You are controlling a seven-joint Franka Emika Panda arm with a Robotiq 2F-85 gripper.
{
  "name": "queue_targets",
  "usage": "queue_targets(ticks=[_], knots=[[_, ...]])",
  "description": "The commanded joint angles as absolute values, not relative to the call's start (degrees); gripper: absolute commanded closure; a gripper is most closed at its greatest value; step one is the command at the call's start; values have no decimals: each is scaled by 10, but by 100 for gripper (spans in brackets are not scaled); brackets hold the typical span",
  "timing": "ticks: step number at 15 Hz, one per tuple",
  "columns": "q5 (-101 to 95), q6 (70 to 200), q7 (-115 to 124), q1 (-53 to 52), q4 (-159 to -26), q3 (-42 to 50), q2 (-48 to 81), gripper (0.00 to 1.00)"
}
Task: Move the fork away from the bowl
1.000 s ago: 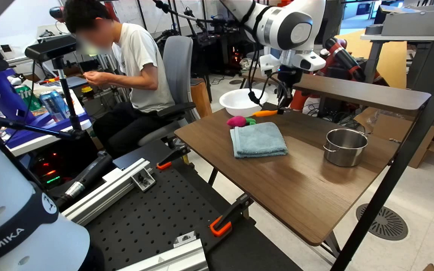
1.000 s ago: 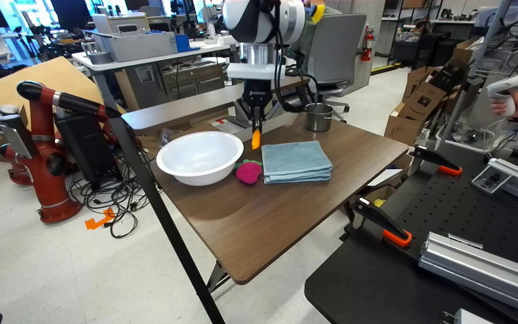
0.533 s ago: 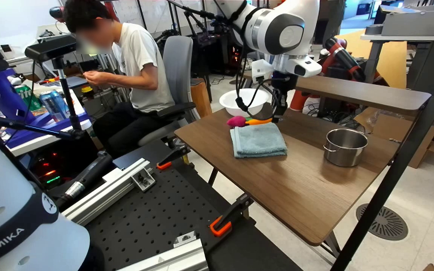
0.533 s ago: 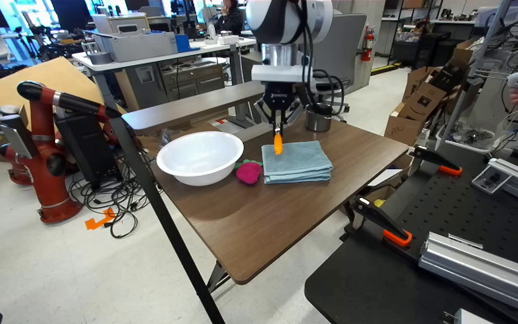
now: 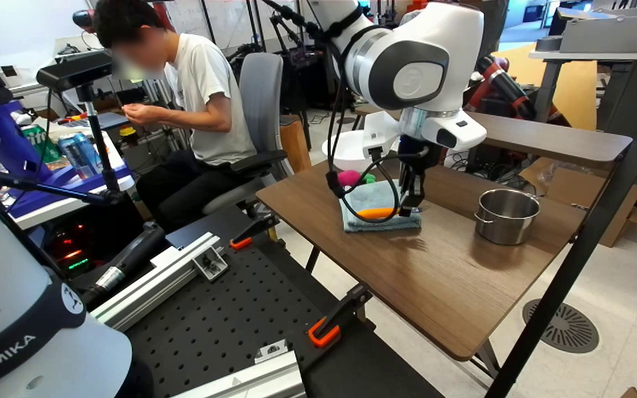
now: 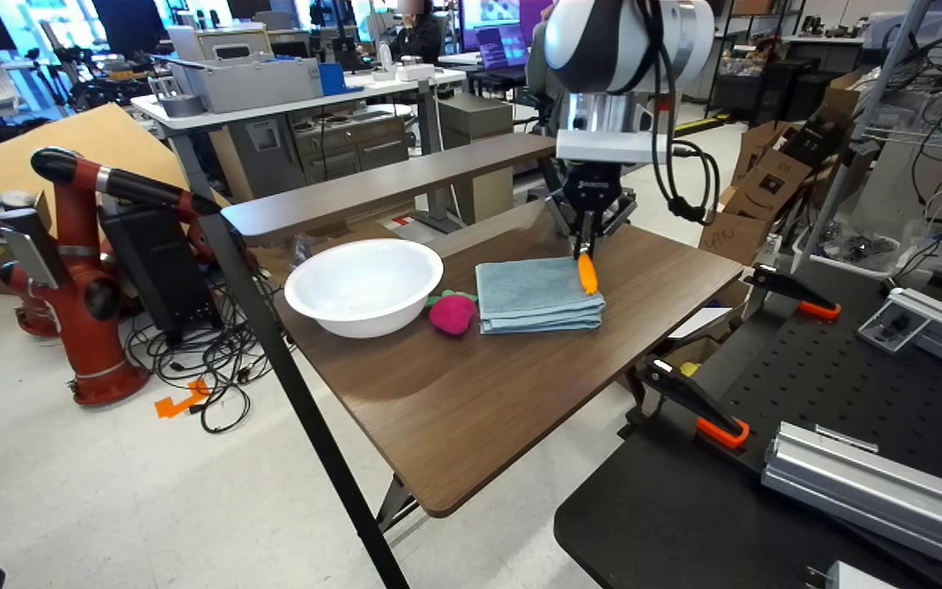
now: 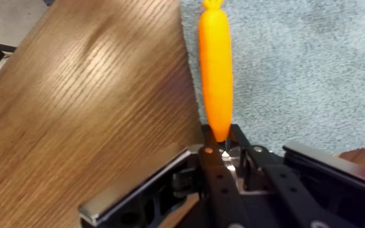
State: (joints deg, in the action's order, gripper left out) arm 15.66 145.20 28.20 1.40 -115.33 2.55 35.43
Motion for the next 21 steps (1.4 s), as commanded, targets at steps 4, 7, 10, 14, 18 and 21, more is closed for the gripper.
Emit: queue_targets(ticks=[4,7,10,14,18,21], knots=[[218,1509,178,72,-1260,15,285,96],[233,1501,137,100,-1255,14,295,96],[244,1492,110,123,-1247,16,300,96],[249,1484,82,151,-1228,18,325,96],[243,1483,74,165,-1200,20,363,96],[241,1471,73,172,-1173,18,389,96]])
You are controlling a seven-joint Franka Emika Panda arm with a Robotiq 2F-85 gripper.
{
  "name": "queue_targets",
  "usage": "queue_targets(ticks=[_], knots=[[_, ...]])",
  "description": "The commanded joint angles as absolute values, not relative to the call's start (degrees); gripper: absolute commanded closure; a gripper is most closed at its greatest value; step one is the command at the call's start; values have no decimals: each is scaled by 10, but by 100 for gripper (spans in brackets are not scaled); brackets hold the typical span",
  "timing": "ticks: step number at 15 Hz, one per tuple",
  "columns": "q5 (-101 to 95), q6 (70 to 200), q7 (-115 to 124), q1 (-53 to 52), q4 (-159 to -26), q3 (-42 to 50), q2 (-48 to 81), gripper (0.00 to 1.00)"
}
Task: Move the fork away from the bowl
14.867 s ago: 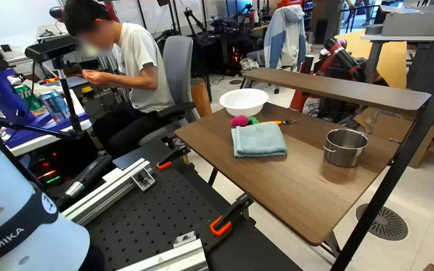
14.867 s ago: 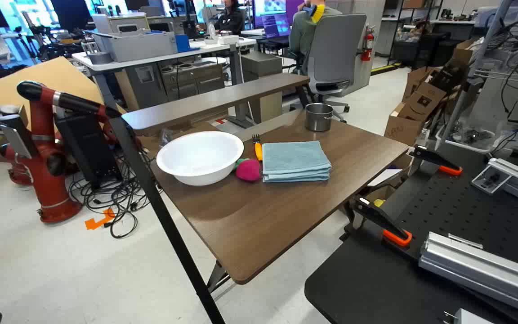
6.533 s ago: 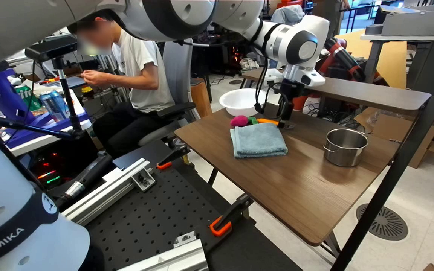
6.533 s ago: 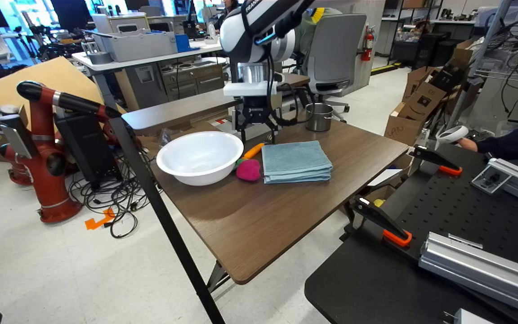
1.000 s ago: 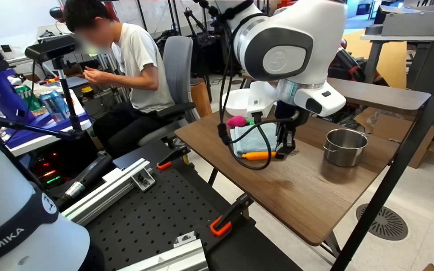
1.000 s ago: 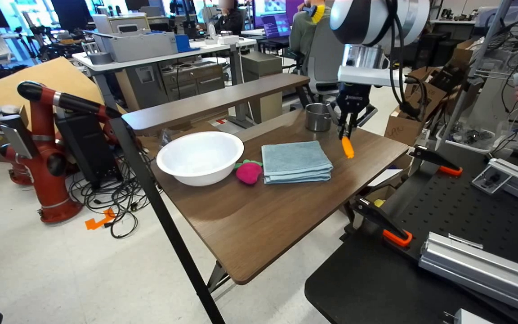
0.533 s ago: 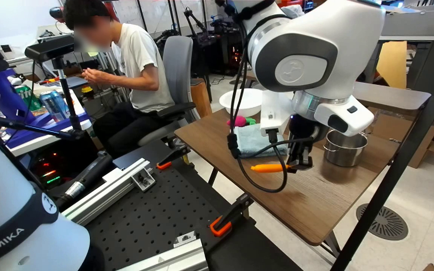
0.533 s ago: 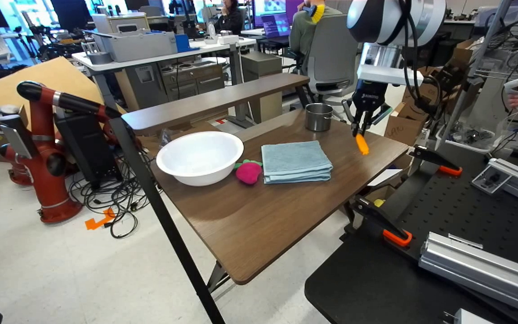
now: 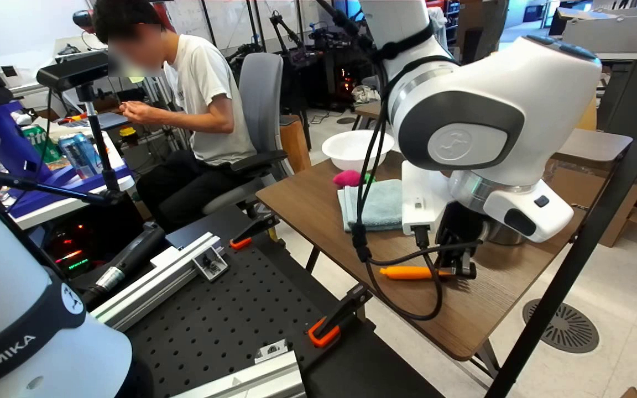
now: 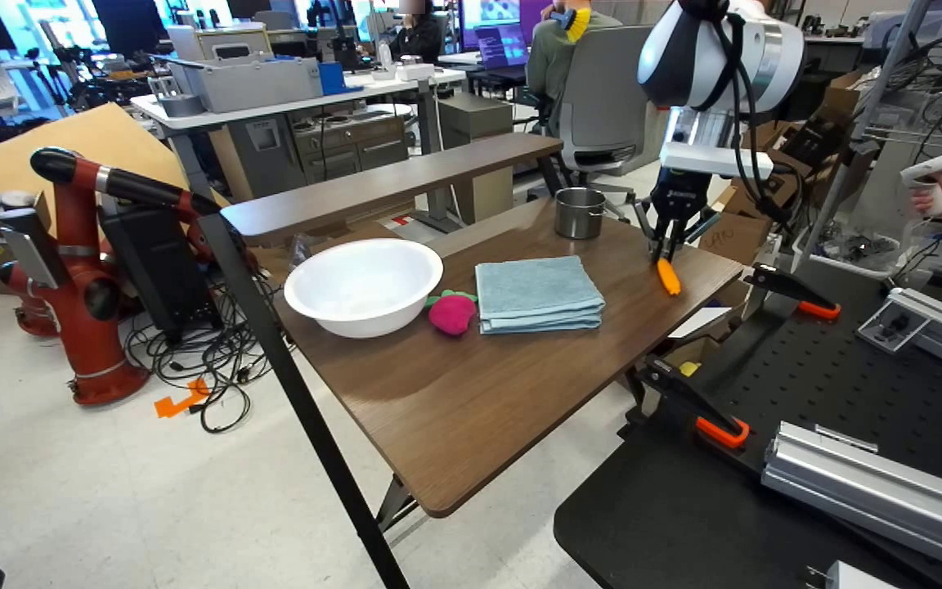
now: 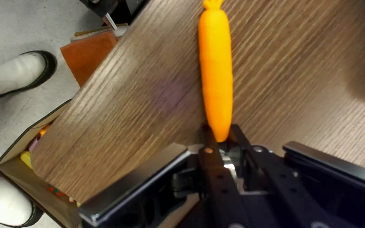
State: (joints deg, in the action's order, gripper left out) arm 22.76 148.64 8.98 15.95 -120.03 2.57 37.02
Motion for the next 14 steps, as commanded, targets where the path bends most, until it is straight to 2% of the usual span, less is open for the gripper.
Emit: queue_targets(ticks=[1,2,3,5,11,14], knots=[[247,1459,73,177,-1164,15,394,86],[242,1456,71,176,-1164,18,389,60],[242,1455,73,176,-1159,18,391,57],[243,1452,71,179,-1153,17,393,45],[239,1430,71,175,-1152,16,378,1],[237,1412,57,172,-1174,16,345,0]])
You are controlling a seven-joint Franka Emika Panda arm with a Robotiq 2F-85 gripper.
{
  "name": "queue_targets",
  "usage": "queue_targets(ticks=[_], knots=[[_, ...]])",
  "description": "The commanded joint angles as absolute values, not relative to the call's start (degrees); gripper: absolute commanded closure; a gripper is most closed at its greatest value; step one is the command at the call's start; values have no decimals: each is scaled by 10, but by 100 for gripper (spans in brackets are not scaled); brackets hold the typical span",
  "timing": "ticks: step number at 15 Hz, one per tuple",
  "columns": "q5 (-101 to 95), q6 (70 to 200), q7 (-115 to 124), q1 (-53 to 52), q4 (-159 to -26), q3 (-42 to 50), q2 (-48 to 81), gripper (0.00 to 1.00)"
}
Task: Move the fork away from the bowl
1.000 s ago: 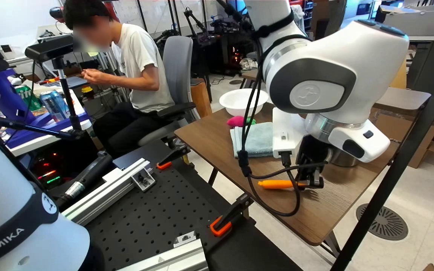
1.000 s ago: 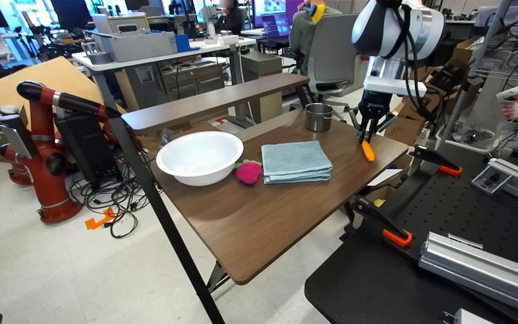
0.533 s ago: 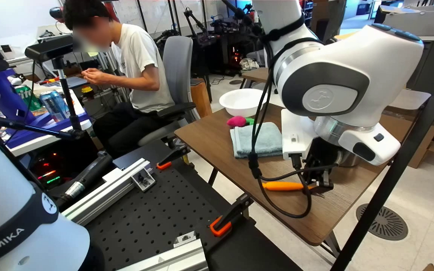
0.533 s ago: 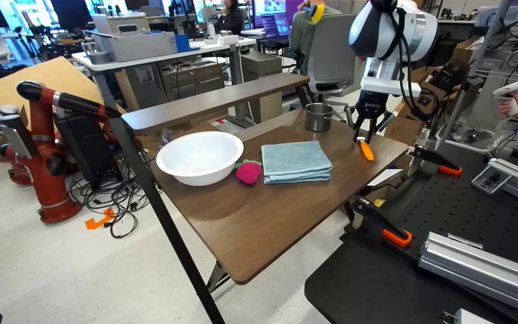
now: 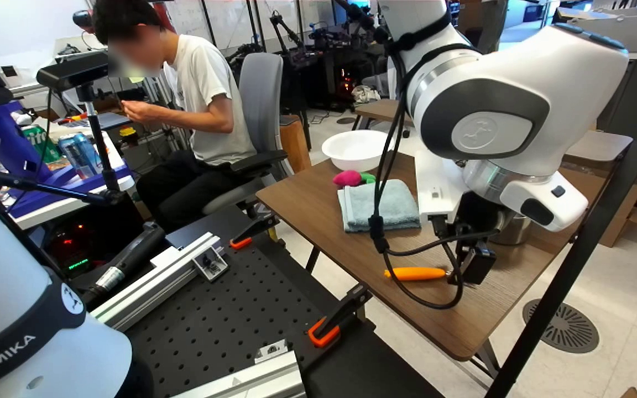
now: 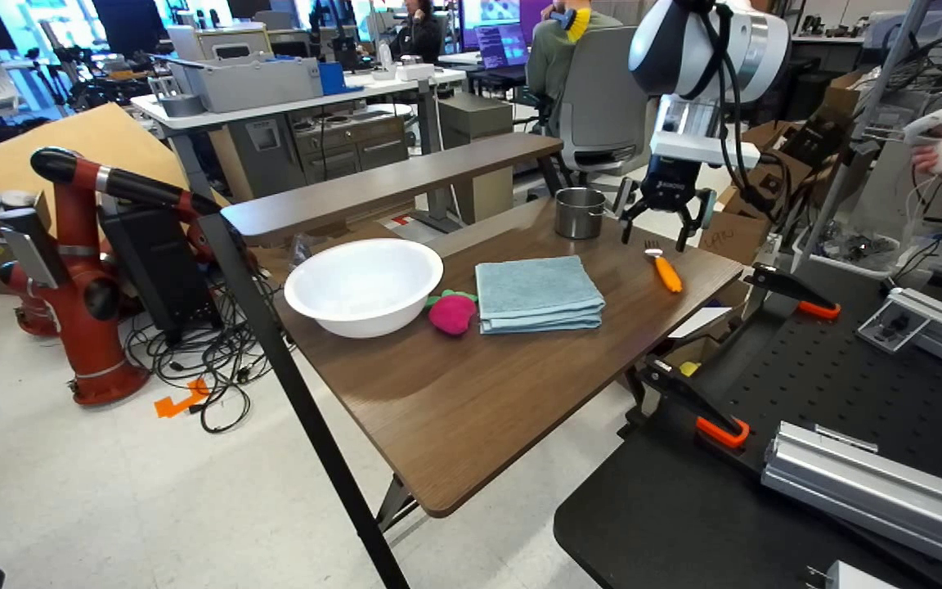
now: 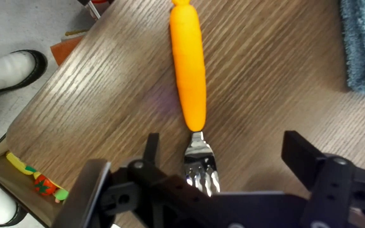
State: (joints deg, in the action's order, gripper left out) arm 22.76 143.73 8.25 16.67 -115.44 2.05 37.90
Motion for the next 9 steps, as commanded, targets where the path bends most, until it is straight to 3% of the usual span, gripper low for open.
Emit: queue_targets(ticks=[1,3,4,9], knots=[[239,1412,53,170,-1185,17,325,0],[241,1419,42,167,-1216,17,277,0],[233,1421,62,159,-1175,27,324,0],[232,1422,62,157,-1181,29,323,0]])
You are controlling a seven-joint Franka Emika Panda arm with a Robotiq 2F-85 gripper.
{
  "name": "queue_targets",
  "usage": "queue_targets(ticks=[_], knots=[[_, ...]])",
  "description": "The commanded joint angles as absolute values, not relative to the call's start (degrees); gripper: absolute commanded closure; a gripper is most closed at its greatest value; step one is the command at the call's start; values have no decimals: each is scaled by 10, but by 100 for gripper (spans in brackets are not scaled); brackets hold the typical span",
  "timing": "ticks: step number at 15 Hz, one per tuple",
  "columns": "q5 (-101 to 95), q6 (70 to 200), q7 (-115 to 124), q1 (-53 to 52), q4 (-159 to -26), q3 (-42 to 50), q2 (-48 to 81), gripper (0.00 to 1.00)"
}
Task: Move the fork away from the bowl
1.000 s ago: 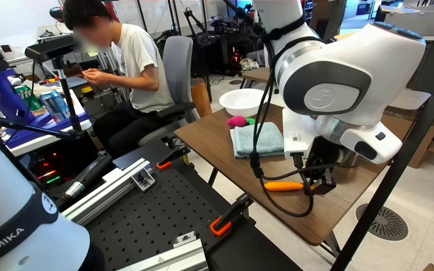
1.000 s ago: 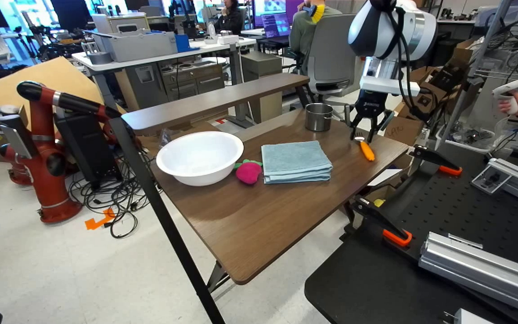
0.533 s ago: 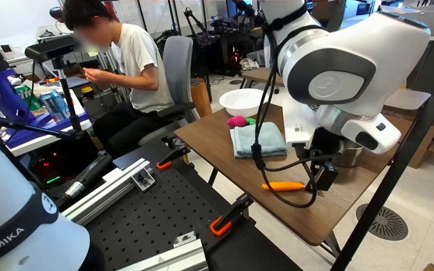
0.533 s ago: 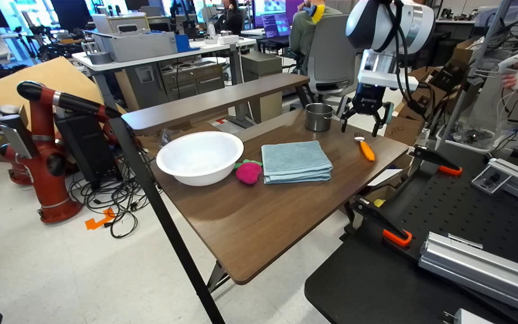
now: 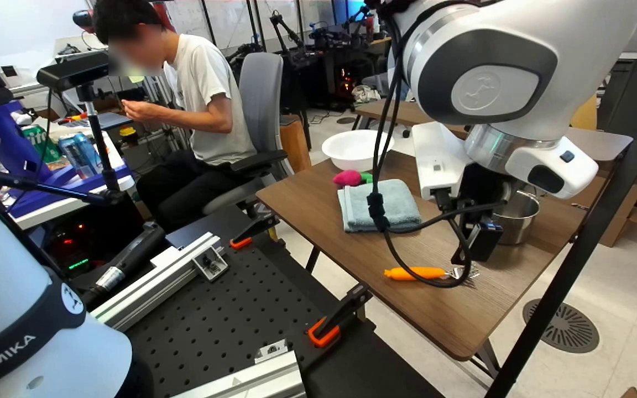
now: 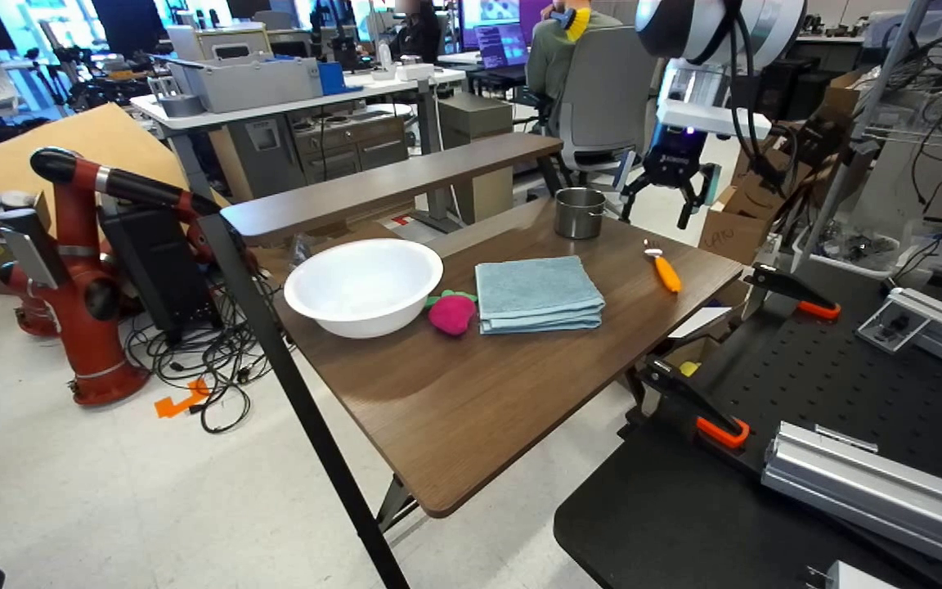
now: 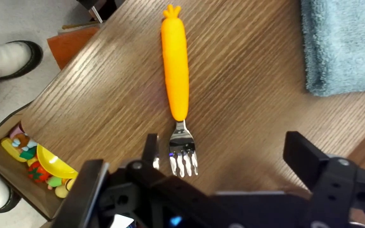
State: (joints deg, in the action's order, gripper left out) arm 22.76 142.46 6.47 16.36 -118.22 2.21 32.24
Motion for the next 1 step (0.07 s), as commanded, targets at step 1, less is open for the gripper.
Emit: queue_targets(ticks=[1], knots=[[232,1422,62,157,-1180,29,324,0]])
